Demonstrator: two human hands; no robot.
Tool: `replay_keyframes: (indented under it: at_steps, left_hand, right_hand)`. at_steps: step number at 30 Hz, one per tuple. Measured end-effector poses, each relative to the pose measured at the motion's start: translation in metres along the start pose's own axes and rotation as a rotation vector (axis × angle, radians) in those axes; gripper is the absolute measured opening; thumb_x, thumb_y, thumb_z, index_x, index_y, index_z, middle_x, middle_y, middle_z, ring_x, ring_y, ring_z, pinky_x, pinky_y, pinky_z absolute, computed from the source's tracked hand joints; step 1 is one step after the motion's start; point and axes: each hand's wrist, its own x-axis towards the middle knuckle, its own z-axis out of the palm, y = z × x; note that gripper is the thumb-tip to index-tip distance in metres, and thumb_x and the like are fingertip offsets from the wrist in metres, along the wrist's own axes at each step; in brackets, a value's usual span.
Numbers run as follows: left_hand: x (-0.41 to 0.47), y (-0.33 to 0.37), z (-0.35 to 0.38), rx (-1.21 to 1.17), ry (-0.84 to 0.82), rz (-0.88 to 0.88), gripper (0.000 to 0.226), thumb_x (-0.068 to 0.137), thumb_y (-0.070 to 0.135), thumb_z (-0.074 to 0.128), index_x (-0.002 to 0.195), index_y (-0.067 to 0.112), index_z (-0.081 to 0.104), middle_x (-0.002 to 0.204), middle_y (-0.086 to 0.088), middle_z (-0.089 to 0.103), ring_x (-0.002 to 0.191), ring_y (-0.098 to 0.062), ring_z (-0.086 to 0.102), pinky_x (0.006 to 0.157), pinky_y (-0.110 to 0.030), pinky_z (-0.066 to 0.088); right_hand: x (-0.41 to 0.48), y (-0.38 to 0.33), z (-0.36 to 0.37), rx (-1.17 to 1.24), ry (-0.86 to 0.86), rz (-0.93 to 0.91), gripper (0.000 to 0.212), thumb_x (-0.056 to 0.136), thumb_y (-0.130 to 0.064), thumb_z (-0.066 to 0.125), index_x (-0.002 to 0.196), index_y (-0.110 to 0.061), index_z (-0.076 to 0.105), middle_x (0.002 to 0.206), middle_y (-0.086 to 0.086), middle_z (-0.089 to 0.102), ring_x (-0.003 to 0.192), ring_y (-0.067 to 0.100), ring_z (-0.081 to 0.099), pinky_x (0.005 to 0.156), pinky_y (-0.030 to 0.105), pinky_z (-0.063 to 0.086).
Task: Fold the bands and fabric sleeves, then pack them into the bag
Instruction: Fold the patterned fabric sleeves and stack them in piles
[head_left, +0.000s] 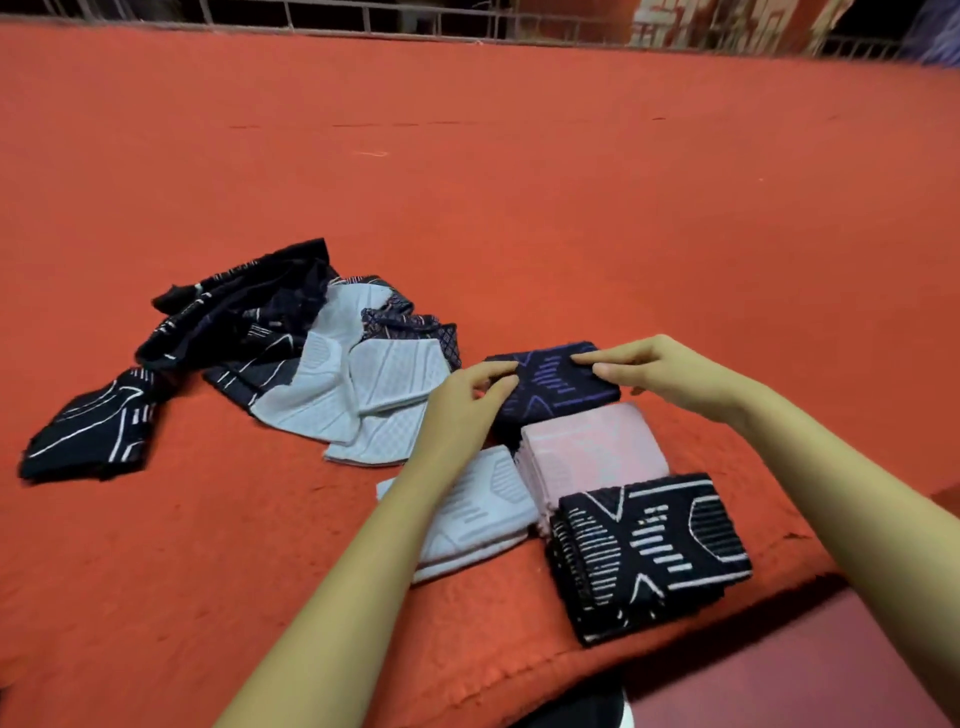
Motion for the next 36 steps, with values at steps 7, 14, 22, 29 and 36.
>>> replay_keyframes:
  at_steps: [7,14,22,29,36]
  left_hand:
    - [0.005,-0.017,0.010,0.038,0.016,-0.015,0.031,0.086,0.027,0.067,0.117,0.027,0.064,0.091,0.013,0.064,0.081,-0.003,0.055,0.072,-0.007,0.041]
    - [-0.001,-0.022,0.013,0.094,0.018,-0.060,0.026,0.086,0.030,0.068,0.111,0.032,0.063,0.072,0.011,0.051,0.062,0.002,0.044,0.062,-0.010,0.037]
    - [0.003,-0.025,0.012,0.142,0.002,-0.077,0.026,0.083,0.032,0.070,0.108,0.032,0.064,0.092,-0.010,0.058,0.066,-0.005,0.044,0.061,-0.007,0.036]
    - [0.004,-0.021,0.012,0.264,-0.006,-0.029,0.025,0.087,0.035,0.065,0.111,0.029,0.063,0.094,-0.004,0.055,0.077,-0.007,0.051,0.064,-0.006,0.034]
    - [0.002,0.011,-0.028,0.524,0.029,0.076,0.029,0.094,0.034,0.052,0.118,0.021,0.061,0.100,-0.003,0.053,0.096,-0.018,0.053,0.089,-0.035,0.042]
  right_hand:
    - [0.020,0.040,0.001,0.182,-0.021,0.017,0.028,0.088,-0.022,0.062,0.114,-0.027,0.067,0.089,-0.017,0.069,0.071,-0.001,0.052,0.067,0.013,0.041]
    - [0.026,0.059,0.014,0.330,-0.010,0.011,0.033,0.079,-0.012,0.071,0.109,-0.027,0.070,0.107,0.000,0.072,0.094,0.003,0.063,0.089,0.021,0.050]
    - [0.030,0.057,0.017,0.274,0.048,-0.014,0.029,0.075,-0.012,0.075,0.099,-0.029,0.072,0.080,0.008,0.035,0.072,0.013,0.034,0.063,0.018,0.027]
    - [0.028,0.040,0.012,-0.015,0.086,-0.064,0.024,0.080,-0.018,0.073,0.101,-0.029,0.069,0.082,0.000,0.041,0.076,0.016,0.040,0.072,0.024,0.034]
    - [0.017,-0.033,0.013,-0.317,0.113,-0.161,0.018,0.088,-0.026,0.065,0.105,-0.022,0.070,0.095,0.003,0.054,0.083,0.022,0.051,0.071,0.022,0.039]
